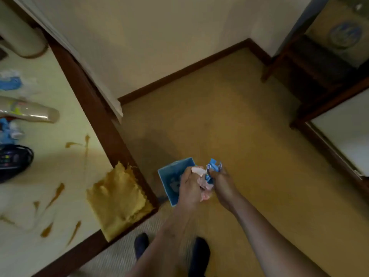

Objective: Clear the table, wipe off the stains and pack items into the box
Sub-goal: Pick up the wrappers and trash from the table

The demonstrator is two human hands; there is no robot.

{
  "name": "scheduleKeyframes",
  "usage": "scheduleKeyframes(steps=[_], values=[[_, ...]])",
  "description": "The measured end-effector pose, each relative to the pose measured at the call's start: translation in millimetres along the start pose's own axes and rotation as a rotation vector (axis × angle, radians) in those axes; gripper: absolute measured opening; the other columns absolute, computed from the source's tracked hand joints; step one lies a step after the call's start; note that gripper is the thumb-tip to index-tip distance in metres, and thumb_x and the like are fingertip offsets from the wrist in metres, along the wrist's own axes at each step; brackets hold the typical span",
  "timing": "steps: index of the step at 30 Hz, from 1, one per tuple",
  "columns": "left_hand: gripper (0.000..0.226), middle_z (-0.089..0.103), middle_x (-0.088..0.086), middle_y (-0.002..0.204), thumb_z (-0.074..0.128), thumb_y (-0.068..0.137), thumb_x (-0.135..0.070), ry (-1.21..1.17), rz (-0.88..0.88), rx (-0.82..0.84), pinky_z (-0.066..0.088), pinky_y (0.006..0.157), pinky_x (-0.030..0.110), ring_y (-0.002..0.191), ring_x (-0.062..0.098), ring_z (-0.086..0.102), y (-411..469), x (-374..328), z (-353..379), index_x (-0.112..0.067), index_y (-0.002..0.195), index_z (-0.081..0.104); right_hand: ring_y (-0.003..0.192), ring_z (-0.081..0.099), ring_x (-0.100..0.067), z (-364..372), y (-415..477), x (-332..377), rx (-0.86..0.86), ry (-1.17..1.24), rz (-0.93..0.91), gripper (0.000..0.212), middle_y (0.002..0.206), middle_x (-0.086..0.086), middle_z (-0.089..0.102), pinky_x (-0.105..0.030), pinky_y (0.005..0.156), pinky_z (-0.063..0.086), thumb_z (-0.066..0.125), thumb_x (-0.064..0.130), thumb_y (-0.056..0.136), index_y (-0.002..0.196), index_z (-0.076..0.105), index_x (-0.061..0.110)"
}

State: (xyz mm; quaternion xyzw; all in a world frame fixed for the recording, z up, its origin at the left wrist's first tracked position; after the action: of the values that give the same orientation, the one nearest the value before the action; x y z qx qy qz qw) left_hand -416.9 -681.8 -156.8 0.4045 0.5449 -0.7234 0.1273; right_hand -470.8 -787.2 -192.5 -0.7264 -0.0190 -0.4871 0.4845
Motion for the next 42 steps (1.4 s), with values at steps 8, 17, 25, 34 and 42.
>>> scheduleKeyframes(steps=[8, 17, 25, 34, 42], values=[[0.032, 0.070, -0.002, 0.066, 0.046, 0.097, 0.003, -0.030, -0.112, -0.264, 0.052, 0.052, 0.022, 0.063, 0.015, 0.067, 143.0, 116.4, -8.7, -0.013, 0.081, 0.070, 0.080, 0.069, -0.015, 20.1, 135.4, -117.1, 0.073, -0.084, 0.044, 0.015, 0.102, -0.009, 0.070, -0.030, 0.065, 0.055, 0.047, 0.010, 0.104, 0.117, 0.053, 0.013], [0.028, 0.072, 0.009, 0.112, 0.055, 0.096, -0.017, 0.130, -0.181, -0.389, 0.056, 0.076, 0.034, 0.097, 0.024, 0.070, 275.2, 239.9, -50.4, -0.016, 0.123, 0.058, 0.091, 0.069, -0.016, 52.8, 257.4, -223.3, 0.105, -0.117, 0.136, 0.025, 0.110, -0.005, 0.070, -0.023, 0.069, 0.058, 0.054, 0.030, 0.103, 0.124, 0.057, 0.018], [0.050, 0.059, 0.000, 0.133, 0.043, 0.108, -0.025, 0.296, -0.157, -0.290, 0.038, 0.088, 0.029, 0.100, 0.014, 0.056, 275.7, 244.2, -45.7, -0.022, 0.158, 0.034, 0.124, 0.056, -0.018, 44.6, 277.4, -249.3, 0.132, -0.270, 0.067, 0.066, 0.137, 0.002, 0.059, -0.043, 0.107, 0.046, 0.048, 0.062, 0.085, 0.132, 0.061, 0.017], [0.040, 0.053, -0.008, 0.130, 0.049, 0.106, -0.017, 0.383, 0.064, -0.258, 0.045, 0.094, 0.023, 0.113, 0.012, 0.056, 165.2, 143.8, -11.9, -0.023, 0.145, 0.049, 0.115, 0.062, -0.016, 19.9, 162.6, -118.8, 0.064, -0.533, -0.238, 0.033, 0.129, 0.001, 0.065, -0.040, 0.101, 0.050, 0.046, 0.032, 0.105, 0.133, 0.062, 0.022], [0.035, 0.060, -0.007, 0.133, 0.049, 0.107, -0.028, 0.349, 0.444, -0.279, 0.048, 0.107, 0.038, 0.123, 0.008, 0.057, -1.7, -23.1, -8.4, -0.033, 0.142, 0.054, 0.111, 0.060, -0.010, 16.7, -3.8, 66.9, 0.039, -0.599, -0.510, 0.026, 0.119, 0.007, 0.067, -0.026, 0.089, 0.043, 0.050, 0.026, 0.104, 0.123, 0.067, 0.021]])
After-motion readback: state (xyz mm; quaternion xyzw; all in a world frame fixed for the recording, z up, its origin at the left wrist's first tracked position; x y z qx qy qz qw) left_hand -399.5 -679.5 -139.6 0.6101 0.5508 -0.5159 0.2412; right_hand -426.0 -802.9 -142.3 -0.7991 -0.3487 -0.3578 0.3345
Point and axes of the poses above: each hand's wrist, its own y-axis towards the middle knuckle, its own z-axis out of the palm, x = y × z, the point moved 2 cm from there along y, towards the middle knuckle
